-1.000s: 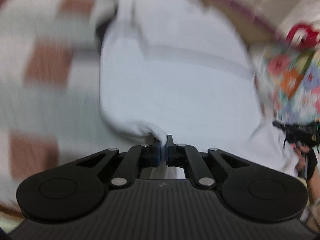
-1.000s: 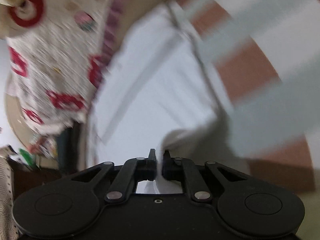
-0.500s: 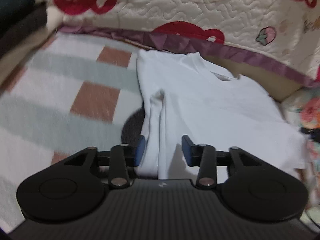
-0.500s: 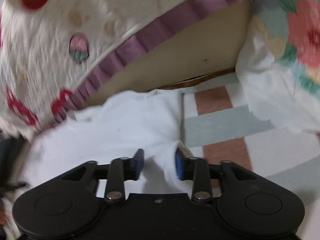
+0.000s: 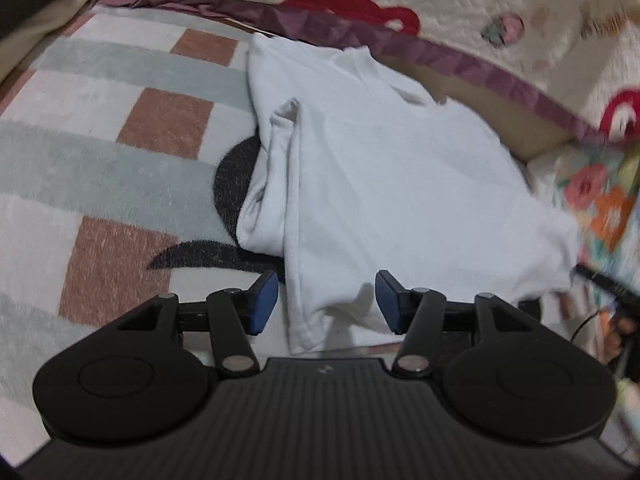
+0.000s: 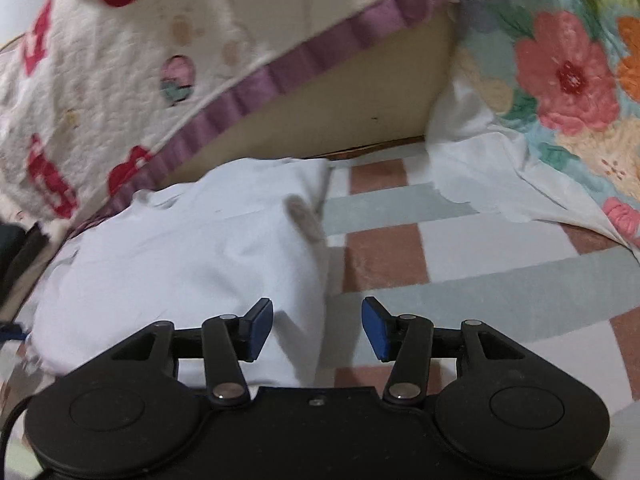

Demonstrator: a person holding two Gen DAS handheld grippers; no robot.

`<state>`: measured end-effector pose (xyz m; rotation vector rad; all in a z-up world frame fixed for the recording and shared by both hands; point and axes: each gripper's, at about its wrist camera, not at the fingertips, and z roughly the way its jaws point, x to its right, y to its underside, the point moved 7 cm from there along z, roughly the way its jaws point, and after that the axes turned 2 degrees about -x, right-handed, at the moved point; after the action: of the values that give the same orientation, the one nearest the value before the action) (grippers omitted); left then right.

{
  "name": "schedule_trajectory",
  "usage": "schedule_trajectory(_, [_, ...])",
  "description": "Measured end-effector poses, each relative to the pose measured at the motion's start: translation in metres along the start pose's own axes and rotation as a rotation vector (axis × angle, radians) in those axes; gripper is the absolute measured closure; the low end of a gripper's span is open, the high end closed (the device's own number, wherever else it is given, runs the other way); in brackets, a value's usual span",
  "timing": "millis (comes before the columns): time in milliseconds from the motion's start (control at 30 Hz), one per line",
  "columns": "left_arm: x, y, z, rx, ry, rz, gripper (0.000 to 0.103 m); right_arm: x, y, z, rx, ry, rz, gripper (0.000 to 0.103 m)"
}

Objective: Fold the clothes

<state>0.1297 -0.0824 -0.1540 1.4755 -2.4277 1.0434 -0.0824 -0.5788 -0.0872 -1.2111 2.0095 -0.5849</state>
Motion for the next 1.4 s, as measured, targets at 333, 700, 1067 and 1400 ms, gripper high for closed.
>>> schedule_trajectory(333, [0.007, 0.010, 0.023, 0.005, -0.018, 0.107, 0.037, 0.016, 0.022, 0.018, -0.087, -0.092, 0.166, 0.041])
schedule_trajectory(700, [0.022, 0.009, -0.021, 0.073, 0.154, -0.028, 0.097, -0.022, -0.007, -0.009, -0.055, -0.274, 0.229, 0.095])
schedule_trajectory(1067, [0.069, 0.015, -0.041, 0.162, 0.039, 0.185, 0.097, -0.036, 0.002, -0.068, 0.018, -0.272, 0.283, 0.095])
schedule_trajectory(1400, [0.088, 0.027, -0.179, 0.422, -0.008, 0.168, 0.097, -0.082, -0.049, -0.177, 0.265, -0.405, 0.283, 0.095])
